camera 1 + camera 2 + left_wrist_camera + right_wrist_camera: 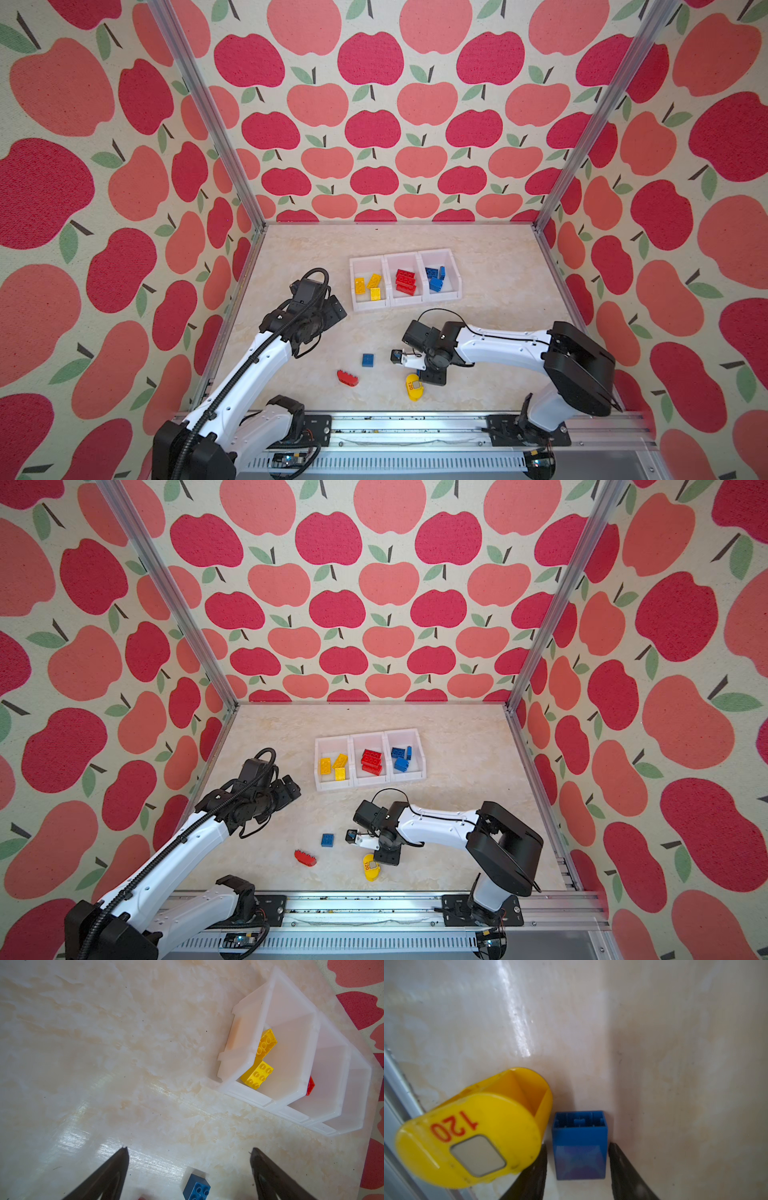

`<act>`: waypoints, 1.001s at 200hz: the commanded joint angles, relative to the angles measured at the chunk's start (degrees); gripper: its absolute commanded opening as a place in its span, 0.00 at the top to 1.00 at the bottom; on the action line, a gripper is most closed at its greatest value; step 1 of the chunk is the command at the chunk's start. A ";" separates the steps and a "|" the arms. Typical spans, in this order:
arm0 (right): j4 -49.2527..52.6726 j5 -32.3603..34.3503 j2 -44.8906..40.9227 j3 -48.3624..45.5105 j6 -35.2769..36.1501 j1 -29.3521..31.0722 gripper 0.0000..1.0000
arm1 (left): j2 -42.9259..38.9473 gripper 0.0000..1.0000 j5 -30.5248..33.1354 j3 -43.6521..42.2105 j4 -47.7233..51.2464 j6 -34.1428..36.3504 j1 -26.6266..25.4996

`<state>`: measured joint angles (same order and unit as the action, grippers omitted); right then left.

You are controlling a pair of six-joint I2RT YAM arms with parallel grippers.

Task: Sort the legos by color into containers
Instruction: 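Close the right gripper on the tall blue brick and lift it, then carry the tall blue brick into the blue-brick bin and open the right gripper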

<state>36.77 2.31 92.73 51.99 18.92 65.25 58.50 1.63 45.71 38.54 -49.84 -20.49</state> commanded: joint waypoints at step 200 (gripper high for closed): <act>2.32 3.61 -7.97 10.91 -9.61 -16.31 0.76 | 0.34 0.06 0.66 1.04 1.27 0.71 0.19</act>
<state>37.17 4.78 85.41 59.59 12.95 52.99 58.52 1.63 45.71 38.94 -49.84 -20.49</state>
